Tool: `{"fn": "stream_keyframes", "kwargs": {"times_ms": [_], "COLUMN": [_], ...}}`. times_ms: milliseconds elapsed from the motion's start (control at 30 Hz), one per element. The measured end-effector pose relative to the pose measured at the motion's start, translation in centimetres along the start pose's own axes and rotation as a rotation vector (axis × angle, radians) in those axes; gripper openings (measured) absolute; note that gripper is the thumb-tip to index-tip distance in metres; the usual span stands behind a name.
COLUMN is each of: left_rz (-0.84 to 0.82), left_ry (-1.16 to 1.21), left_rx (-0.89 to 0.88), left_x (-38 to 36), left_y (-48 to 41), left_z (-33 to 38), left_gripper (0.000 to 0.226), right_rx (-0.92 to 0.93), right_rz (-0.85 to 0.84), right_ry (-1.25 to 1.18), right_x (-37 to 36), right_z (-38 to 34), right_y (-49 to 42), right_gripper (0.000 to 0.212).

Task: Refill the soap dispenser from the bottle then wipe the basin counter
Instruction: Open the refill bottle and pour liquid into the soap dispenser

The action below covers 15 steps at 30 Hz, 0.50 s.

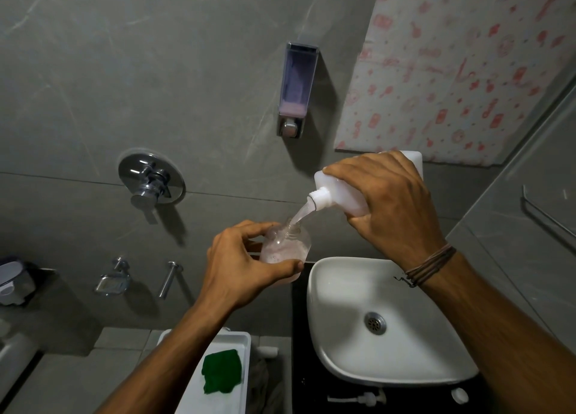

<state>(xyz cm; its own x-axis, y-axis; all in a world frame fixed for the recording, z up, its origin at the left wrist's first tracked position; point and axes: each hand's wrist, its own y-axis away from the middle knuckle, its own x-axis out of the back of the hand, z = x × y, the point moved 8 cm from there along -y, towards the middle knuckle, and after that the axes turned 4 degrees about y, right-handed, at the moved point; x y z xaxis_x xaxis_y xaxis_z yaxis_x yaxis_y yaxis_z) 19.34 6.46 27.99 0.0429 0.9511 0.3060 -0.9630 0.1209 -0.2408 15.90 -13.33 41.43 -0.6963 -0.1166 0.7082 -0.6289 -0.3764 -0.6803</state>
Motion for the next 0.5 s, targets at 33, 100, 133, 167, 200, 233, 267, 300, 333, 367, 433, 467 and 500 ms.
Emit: {"fn": "stream_keyframes", "kwargs": {"times_ms": [33,100,133,167,200,233,267,300,333,367,433,467,500], "left_rz": [0.001,0.004,0.005,0.005,0.005,0.007,0.006,0.006,0.006,0.005,0.005,0.006,0.007], "left_ry": [-0.003,-0.007,-0.009,-0.011,-0.013,-0.014,-0.014,-0.013,-0.011,-0.009,-0.004,-0.002,0.0], "left_rx": [-0.002,-0.002,-0.002,-0.002,-0.003,-0.003,-0.002,-0.002,-0.002,-0.003,-0.004,-0.003,0.0], "left_x": [0.0,0.01,0.02,0.02,0.03,0.05,0.06,0.05,0.05,0.03,-0.01,-0.03,-0.04], "left_y": [0.03,0.1,0.13,0.16,0.2,0.21,0.23,0.27,0.3,0.33,0.38,0.41,0.44], "left_z": [0.02,0.0,0.01,0.04,0.05,0.06,0.08,0.11,0.12,0.15,0.22,0.24,0.23], "left_gripper": [0.077,0.077,0.076,0.076,0.075,0.075,0.075,0.075,0.074,0.074,0.074,0.074,0.074], "right_rx": [0.002,0.004,0.005,0.006,0.007,0.009,0.011,0.013,0.014,0.016,0.021,0.021,0.019], "right_rz": [0.001,-0.001,-0.002,-0.003,-0.002,-0.001,0.0,0.003,0.008,0.012,0.015,0.015,0.014], "right_ry": [0.001,0.002,0.002,0.004,0.006,0.009,0.009,0.009,0.01,0.014,0.019,0.022,0.027], "right_x": [0.04,0.04,0.04,0.04,0.06,0.1,0.15,0.21,0.25,0.27,0.27,0.27,0.29], "right_z": [-0.01,-0.01,0.01,0.03,0.07,0.09,0.13,0.14,0.13,0.11,0.06,0.11,0.18], "right_y": [0.02,0.1,0.15,0.19,0.21,0.22,0.19,0.18,0.17,0.18,0.22,0.21,0.22], "right_gripper": [0.055,0.054,0.055,0.055,0.054,0.054,0.053,0.053,0.053,0.054,0.057,0.058,0.058]}}
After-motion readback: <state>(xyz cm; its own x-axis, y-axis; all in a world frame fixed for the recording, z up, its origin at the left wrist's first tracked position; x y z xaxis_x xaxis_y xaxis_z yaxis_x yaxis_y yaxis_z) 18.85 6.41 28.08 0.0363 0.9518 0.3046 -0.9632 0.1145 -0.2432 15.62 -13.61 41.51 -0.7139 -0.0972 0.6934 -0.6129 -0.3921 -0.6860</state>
